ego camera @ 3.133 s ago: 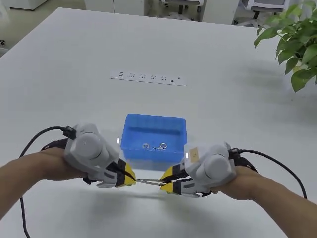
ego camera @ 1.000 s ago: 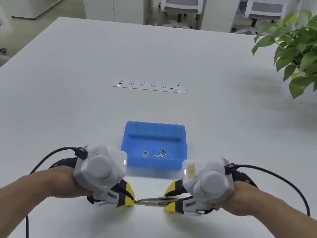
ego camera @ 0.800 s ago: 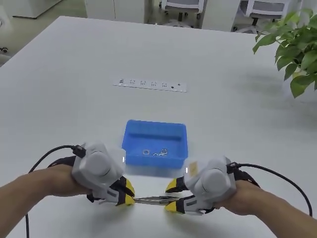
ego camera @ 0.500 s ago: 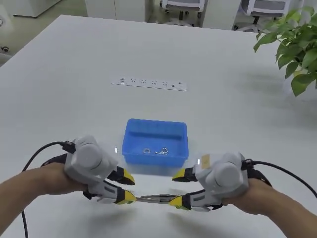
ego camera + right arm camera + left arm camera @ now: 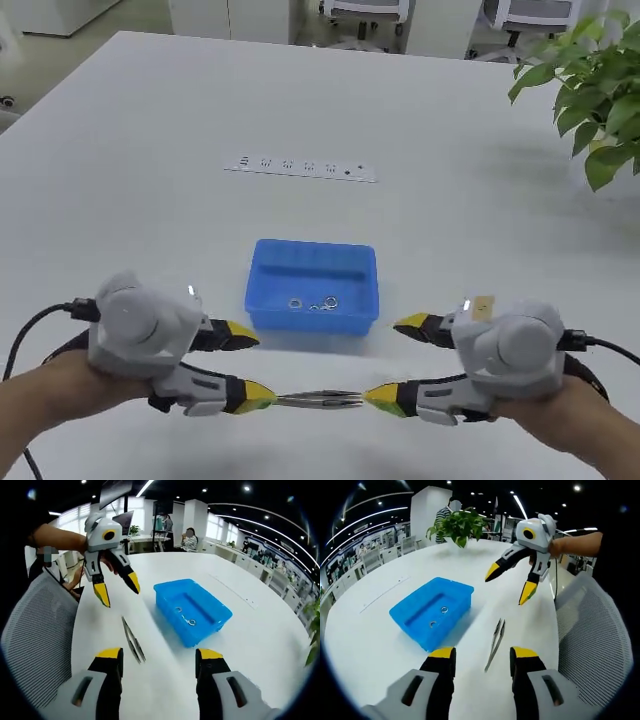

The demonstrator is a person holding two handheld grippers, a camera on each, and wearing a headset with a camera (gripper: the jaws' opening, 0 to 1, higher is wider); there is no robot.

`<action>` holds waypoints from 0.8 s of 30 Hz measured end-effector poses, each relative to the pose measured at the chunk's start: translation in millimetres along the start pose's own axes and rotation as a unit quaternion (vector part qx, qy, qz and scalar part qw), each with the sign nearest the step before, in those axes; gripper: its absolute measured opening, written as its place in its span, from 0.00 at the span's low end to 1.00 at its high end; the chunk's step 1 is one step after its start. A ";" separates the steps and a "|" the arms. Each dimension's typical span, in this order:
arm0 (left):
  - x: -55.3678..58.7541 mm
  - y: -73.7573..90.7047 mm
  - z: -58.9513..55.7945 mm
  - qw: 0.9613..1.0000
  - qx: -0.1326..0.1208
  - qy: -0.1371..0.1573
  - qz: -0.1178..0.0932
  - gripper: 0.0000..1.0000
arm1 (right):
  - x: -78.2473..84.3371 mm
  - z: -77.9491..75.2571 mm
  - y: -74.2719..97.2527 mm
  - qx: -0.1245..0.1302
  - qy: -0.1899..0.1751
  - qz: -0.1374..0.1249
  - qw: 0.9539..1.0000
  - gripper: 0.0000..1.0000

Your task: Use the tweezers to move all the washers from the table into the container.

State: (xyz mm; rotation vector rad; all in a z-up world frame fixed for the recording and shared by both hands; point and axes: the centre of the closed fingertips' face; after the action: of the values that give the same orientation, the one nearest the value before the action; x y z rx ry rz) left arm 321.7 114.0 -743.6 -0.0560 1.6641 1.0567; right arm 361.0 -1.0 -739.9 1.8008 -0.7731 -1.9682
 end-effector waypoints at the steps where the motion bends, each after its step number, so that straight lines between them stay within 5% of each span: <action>1: -0.1 1.6 0.3 1.000 -0.006 0.001 -0.003 0.51 | 0.6 -0.3 2.2 0.005 -0.005 -0.002 1.000 0.63; 13: -12.0 24.5 9.4 0.995 -0.083 0.032 -0.048 0.75 | 1.4 6.0 31.0 0.051 -0.053 -0.050 0.996 0.82; 24: -16.1 37.1 16.4 0.989 -0.120 0.045 -0.078 0.94 | 3.6 13.0 41.3 0.074 -0.061 -0.069 0.993 0.97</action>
State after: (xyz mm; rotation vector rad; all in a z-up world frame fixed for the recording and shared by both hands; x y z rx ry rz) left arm 320.8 139.6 -708.3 -0.3902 1.5760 1.1434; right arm 343.7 -33.5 -717.0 1.8766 -0.8759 -2.1785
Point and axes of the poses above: the centre of the closed fingertips' face, and the gripper's own axes: y roughly backward along the fingers, z roughly to its left, x roughly out of its underside, and after that the axes turned 8 degrees about -x, right-handed
